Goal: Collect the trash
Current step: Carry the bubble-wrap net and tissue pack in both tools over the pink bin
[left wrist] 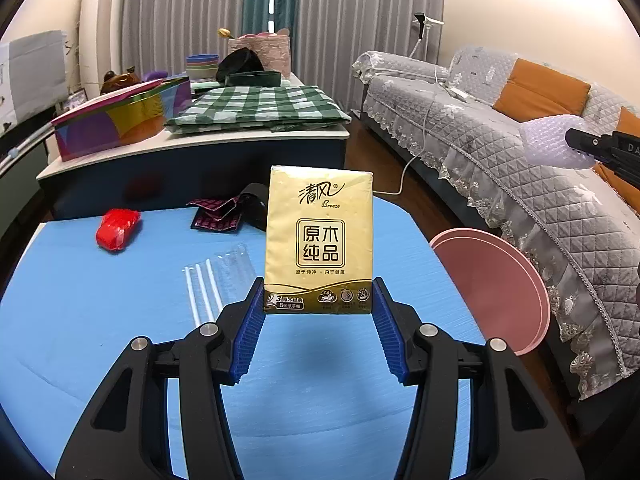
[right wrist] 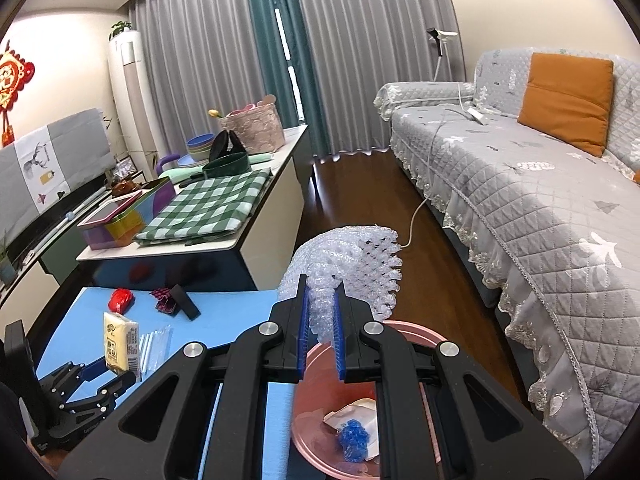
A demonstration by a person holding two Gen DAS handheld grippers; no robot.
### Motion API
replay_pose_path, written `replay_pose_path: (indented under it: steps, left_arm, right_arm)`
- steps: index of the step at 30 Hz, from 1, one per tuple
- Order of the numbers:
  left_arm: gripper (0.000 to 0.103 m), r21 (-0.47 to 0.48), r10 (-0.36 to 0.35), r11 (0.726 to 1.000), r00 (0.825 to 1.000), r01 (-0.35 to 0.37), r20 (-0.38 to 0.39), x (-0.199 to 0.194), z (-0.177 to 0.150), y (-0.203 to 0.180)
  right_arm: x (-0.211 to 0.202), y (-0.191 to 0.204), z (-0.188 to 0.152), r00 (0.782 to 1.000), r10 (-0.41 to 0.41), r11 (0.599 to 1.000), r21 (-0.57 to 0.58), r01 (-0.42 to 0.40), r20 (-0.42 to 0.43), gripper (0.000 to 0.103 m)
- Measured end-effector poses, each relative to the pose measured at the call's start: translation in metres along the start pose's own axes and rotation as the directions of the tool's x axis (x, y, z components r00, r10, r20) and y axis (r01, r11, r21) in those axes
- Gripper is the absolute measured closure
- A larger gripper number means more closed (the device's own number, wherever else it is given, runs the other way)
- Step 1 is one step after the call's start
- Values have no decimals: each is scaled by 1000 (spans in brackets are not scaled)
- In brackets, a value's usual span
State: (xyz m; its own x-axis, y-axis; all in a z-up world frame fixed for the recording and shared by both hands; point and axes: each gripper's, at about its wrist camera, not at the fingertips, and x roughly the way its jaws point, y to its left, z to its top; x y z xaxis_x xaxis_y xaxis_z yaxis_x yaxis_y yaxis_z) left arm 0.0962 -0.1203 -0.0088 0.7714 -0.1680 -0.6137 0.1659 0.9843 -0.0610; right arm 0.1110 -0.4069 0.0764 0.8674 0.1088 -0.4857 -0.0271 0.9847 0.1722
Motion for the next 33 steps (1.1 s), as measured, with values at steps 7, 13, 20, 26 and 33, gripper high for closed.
replay_pose_path:
  steps: [7,13,20,26,33]
  left_arm:
    - [52,6,-13,1000,1000,13,0,5,4,-7]
    - [52,14,-29,999,1000,29,1,10,10,-16]
    - [52,28,-58,998,998,57,4,17,18,-33]
    - [52,27,-82,996,997,82,0,24,22,-45]
    - [52,17,-95,995,995,95,-8,32,22,-54]
  right_arm:
    - [2,-6,2,1000,-13,1000,10,13,-1,92]
    - [2,-15,4,1000,-29,999,27,29,-1,92]
    - [4,-22,6,998,-57,998,26,57,-5,92]
    - [7,-26,4,997,-73,997,23,74,-16,92]
    - [9,-35,2,996,-90,995,37,90,-26,92]
